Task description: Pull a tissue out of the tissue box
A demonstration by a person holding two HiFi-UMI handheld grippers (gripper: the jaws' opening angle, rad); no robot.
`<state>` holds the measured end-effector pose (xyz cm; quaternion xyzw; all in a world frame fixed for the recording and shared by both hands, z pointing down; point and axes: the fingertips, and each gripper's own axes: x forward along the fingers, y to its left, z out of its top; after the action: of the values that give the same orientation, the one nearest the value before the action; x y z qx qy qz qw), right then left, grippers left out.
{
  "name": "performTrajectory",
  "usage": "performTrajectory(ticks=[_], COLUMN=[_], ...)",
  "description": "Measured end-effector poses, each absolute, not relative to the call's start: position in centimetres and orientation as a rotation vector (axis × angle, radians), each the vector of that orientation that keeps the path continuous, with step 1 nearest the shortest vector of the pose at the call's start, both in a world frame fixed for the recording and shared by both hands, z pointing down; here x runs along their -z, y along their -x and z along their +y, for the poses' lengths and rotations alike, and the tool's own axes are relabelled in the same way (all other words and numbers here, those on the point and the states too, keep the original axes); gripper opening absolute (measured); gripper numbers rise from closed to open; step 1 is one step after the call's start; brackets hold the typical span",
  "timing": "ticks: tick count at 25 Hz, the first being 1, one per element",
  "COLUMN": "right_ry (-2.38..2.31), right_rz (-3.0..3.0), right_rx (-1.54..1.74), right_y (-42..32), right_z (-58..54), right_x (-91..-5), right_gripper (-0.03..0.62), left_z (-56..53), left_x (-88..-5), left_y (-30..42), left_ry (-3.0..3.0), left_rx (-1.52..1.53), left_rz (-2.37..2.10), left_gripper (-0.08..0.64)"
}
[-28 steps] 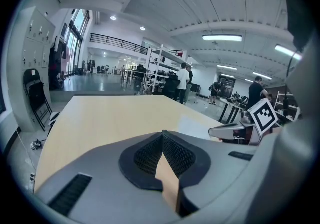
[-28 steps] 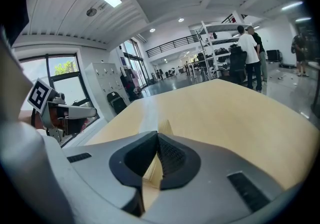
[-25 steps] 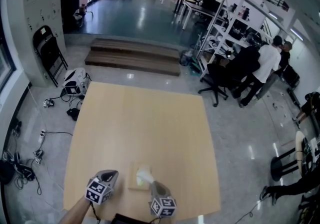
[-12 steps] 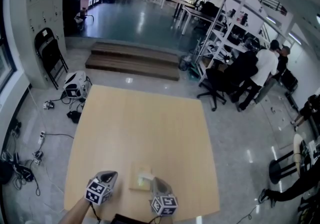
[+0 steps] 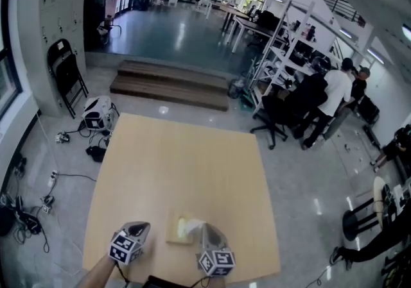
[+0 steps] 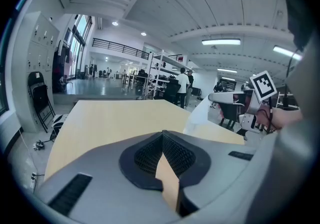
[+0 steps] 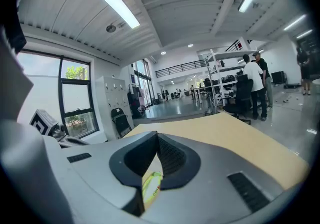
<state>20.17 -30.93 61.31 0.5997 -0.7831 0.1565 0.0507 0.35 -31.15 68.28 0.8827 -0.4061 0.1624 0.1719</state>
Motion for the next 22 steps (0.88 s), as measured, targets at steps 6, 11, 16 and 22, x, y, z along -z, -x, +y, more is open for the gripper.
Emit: performTrajectory(ticks=[6, 11, 16, 22], right_ry=[-1.883, -1.886, -1.886, -1.901], right_rz=[-2.408, -2.406, -2.405, -2.408], right_rx=[-0.399, -0.401, -0.386, -0.373], right_y=[-20.8, -20.7, -20.1, -20.0], right_z=[-30.9, -29.7, -28.3, -25.7], right_x=[-58.1, -58.6, -58.0, -57.8], right_gripper=[0.002, 0.002, 0.002, 0.002], left_z=[-30.6, -29.8, -29.1, -27.9], left_x=[-67.8, -67.2, -66.2, -65.2], left_y=[-0.5, -0.1, 0.4, 0.5], left_ry=[-2.519, -2.524, -2.548, -2.572], left_rx=[-0.448, -0.437, -0.417, -0.398], left_rz=[-1.16, -1.167, -1.185, -1.185], left_gripper=[0.008, 0.008, 0.008, 0.008])
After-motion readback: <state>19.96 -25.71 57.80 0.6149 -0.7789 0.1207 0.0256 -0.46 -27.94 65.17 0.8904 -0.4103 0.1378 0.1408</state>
